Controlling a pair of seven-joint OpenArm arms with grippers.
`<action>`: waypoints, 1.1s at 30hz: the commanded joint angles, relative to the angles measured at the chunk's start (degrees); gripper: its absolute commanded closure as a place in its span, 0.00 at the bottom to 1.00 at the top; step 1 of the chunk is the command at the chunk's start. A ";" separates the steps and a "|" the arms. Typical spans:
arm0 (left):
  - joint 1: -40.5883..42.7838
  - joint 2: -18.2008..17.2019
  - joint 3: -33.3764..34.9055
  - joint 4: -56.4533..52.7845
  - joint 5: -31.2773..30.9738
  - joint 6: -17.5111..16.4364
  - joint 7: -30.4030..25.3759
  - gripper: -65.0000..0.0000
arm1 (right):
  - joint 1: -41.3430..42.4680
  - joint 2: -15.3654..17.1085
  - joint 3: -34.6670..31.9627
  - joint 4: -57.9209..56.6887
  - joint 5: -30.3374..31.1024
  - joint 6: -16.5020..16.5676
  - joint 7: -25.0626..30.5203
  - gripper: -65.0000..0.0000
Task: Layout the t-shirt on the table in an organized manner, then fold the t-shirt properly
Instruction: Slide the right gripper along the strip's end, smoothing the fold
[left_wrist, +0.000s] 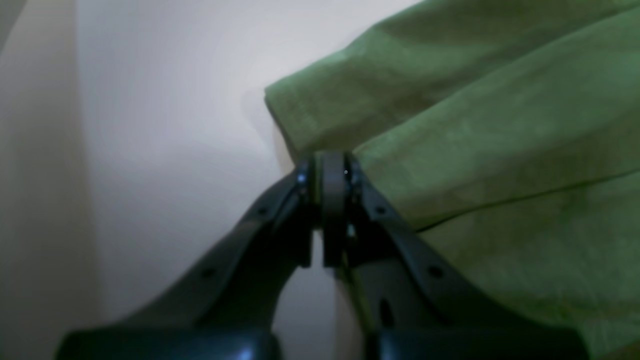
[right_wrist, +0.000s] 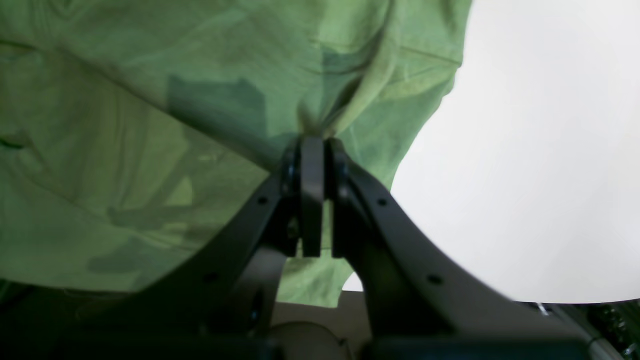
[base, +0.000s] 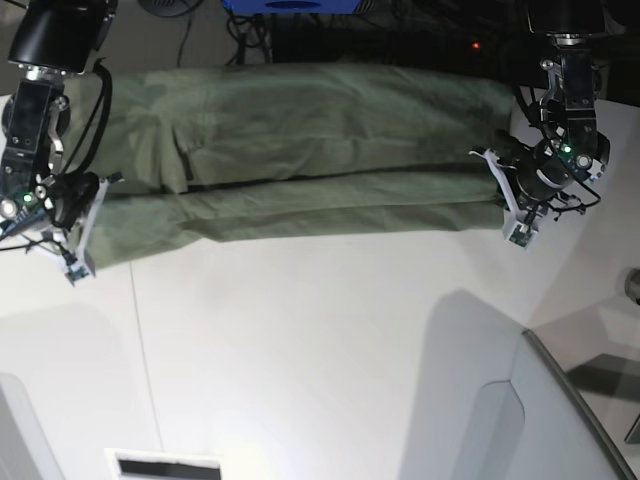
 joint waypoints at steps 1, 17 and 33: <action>-0.46 -0.67 -0.36 1.21 -0.14 0.00 -0.94 1.00 | 0.75 0.08 0.23 1.46 0.14 -0.21 0.31 1.00; -0.37 -0.67 -0.36 1.21 -0.14 0.09 -0.94 1.00 | -3.99 -2.20 2.69 6.74 0.05 -1.97 0.83 1.00; -0.37 -0.67 -0.36 1.21 -0.14 0.09 -0.94 1.00 | -7.42 -5.19 2.52 11.13 0.05 -2.06 -0.40 1.00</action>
